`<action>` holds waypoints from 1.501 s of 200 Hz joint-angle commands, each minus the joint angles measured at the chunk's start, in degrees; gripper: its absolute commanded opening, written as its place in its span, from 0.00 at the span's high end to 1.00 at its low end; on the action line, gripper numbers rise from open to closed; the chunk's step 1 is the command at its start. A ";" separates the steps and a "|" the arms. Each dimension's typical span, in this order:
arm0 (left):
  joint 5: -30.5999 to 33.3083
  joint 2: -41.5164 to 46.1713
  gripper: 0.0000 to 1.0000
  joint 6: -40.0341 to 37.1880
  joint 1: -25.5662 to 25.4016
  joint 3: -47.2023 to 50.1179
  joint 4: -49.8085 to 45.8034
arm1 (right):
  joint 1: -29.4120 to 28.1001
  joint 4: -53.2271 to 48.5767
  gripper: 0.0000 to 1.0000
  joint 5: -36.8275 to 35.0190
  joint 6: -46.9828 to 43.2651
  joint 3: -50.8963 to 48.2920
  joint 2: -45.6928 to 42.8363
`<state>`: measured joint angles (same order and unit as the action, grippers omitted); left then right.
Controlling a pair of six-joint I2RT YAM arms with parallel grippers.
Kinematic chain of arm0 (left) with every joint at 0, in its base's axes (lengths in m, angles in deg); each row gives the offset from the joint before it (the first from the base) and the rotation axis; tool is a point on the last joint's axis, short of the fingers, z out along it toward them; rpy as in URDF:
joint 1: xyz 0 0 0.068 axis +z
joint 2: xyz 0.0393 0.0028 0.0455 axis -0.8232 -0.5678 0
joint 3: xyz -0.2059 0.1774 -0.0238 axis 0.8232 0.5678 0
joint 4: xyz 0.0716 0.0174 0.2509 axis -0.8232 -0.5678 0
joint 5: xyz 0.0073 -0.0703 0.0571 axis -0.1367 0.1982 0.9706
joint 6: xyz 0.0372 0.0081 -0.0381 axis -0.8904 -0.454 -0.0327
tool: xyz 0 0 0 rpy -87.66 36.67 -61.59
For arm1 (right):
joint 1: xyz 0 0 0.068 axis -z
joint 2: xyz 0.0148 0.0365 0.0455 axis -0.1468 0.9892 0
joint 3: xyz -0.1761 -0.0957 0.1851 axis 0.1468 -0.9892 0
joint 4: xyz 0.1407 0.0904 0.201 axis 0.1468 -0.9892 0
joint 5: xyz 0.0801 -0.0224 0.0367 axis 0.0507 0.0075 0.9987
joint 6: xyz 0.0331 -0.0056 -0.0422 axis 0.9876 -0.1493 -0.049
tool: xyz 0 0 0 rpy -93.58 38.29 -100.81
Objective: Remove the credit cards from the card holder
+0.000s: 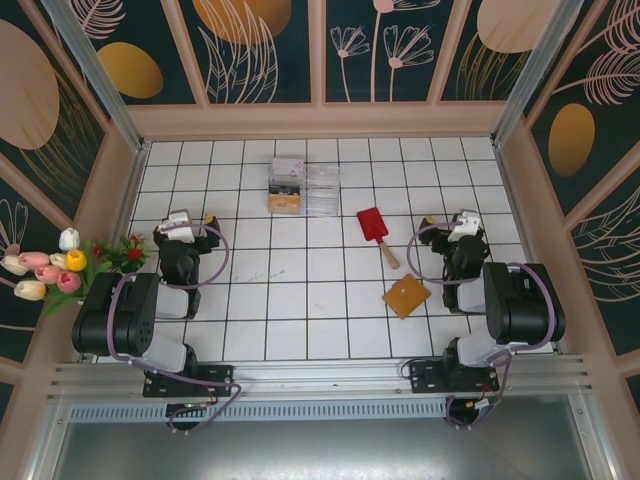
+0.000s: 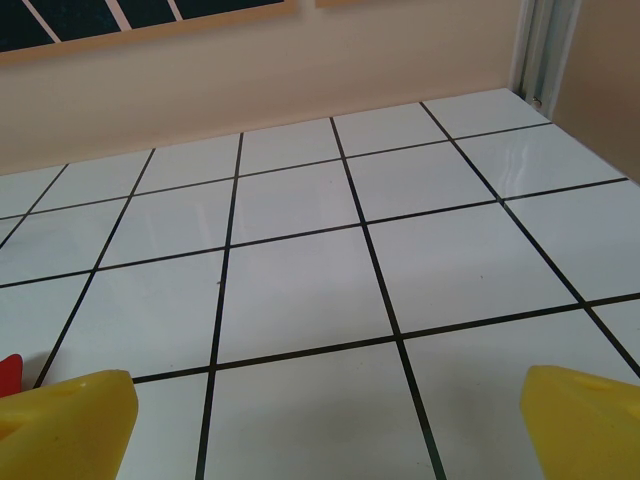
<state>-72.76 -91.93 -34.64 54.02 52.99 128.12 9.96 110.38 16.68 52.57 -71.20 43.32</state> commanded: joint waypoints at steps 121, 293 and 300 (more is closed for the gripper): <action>-5.21 22.71 0.01 14.12 0.28 -13.54 -37.21 | -1.04 -42.76 0.01 -13.80 15.57 12.64 -20.56; -12.16 25.59 0.01 22.63 0.25 -26.50 -66.03 | -29.94 -112.33 0.01 -11.50 52.71 30.51 -22.98; -12.03 25.46 0.01 22.65 0.27 -26.44 -66.01 | -31.03 -113.00 0.01 -11.88 53.35 30.51 -22.80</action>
<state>-84.04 -65.81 -10.93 54.02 28.49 62.96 -17.34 5.97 9.33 99.02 -42.65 19.93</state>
